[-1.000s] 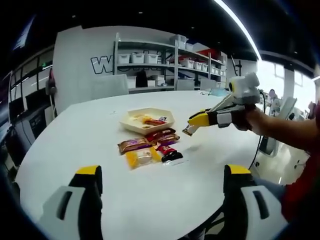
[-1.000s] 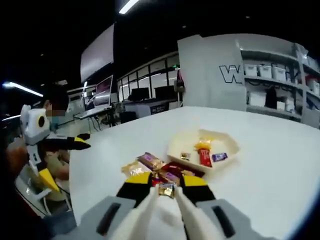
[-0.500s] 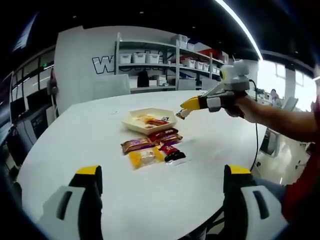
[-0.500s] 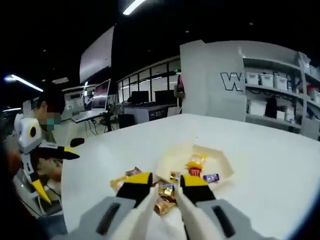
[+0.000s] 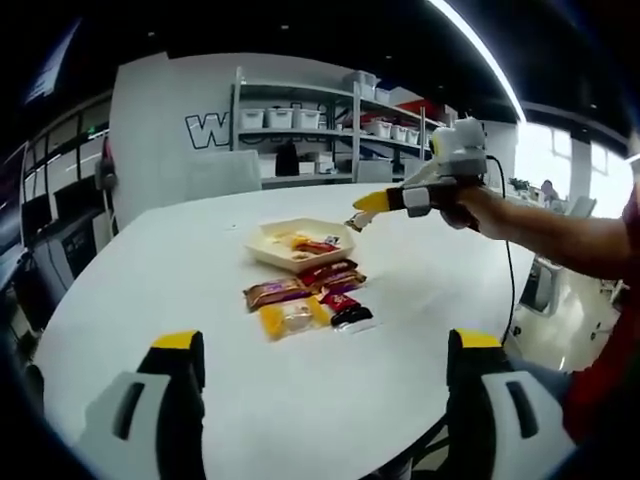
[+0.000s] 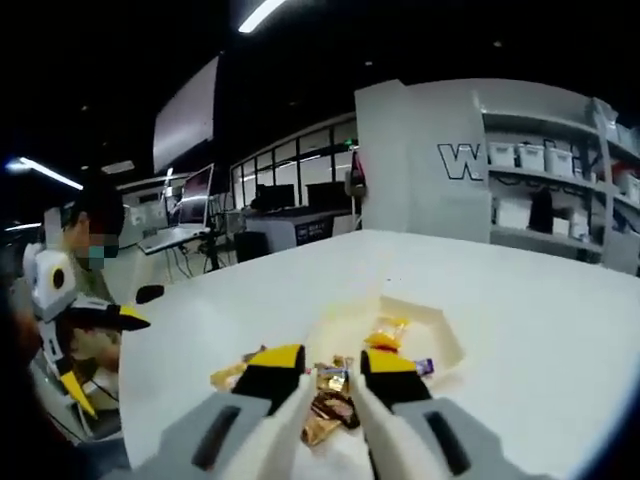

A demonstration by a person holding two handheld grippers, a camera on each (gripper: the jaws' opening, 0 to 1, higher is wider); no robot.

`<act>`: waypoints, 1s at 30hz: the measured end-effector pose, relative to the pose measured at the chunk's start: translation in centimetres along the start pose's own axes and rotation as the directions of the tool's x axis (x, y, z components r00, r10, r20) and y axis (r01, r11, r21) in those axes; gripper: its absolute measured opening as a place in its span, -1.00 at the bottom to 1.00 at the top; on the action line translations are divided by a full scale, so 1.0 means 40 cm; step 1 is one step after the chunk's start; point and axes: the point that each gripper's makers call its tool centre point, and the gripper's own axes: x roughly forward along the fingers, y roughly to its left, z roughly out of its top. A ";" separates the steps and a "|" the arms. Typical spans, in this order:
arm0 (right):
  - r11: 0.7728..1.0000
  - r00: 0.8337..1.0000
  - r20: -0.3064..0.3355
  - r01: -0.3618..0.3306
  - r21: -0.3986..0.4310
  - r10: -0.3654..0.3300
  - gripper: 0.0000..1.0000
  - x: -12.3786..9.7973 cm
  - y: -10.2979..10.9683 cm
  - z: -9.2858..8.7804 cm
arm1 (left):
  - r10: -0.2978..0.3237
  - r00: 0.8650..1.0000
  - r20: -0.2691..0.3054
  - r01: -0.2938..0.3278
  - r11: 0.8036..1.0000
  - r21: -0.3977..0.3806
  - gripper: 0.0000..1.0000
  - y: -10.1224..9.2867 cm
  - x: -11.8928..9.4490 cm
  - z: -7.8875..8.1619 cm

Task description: Place the target food into the container with the food tongs after gripping and lifting it, then release it inside without dropping or visibly crushing the food.

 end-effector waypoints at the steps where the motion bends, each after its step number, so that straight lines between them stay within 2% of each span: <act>1: 1.000 1.000 -0.001 -0.001 0.002 0.001 -0.69 0.003 -0.002 0.001 | 0.000 1.000 0.002 0.000 1.000 -0.002 0.98 0.001 0.000 0.001; 10: 1.000 1.000 -0.017 0.012 0.014 -0.012 -0.68 0.036 -0.027 0.004 | 0.010 1.000 0.001 -0.010 1.000 -0.002 0.98 0.008 -0.006 0.001; 18: 1.000 1.000 -0.018 0.015 0.011 -0.015 -0.68 0.069 -0.038 0.030 | 0.016 1.000 0.004 -0.016 1.000 -0.002 0.98 0.012 -0.011 0.005; 22: 1.000 1.000 -0.002 0.021 -0.009 -0.021 -0.63 0.083 -0.041 0.052 | 0.021 1.000 0.001 -0.021 1.000 0.000 0.98 0.018 -0.016 0.002; 23: 0.999 1.000 0.019 0.013 -0.042 -0.012 -0.59 0.088 -0.041 0.063 | 0.022 1.000 0.002 -0.022 1.000 -0.001 0.98 0.019 -0.017 0.002; 24: 0.997 1.000 0.000 0.013 -0.071 -0.013 -0.56 0.090 -0.042 0.059 | 0.025 1.000 0.002 -0.025 1.000 -0.004 0.98 0.020 -0.018 0.001; 26: 0.990 0.999 0.015 0.048 -0.136 -0.046 -0.55 0.085 -0.047 0.067 | 0.027 1.000 0.002 -0.027 1.000 -0.004 0.98 0.022 -0.020 -0.001; 29: 0.996 1.000 0.016 0.020 -0.087 -0.019 -0.55 0.083 -0.036 0.063 | 0.028 1.000 0.001 -0.028 1.000 -0.007 0.98 0.022 -0.021 -0.004; 30: 0.995 1.000 0.017 0.022 -0.093 -0.020 -0.55 0.081 -0.036 0.063 | 0.028 1.000 0.001 -0.028 1.000 -0.008 0.98 0.023 -0.021 -0.005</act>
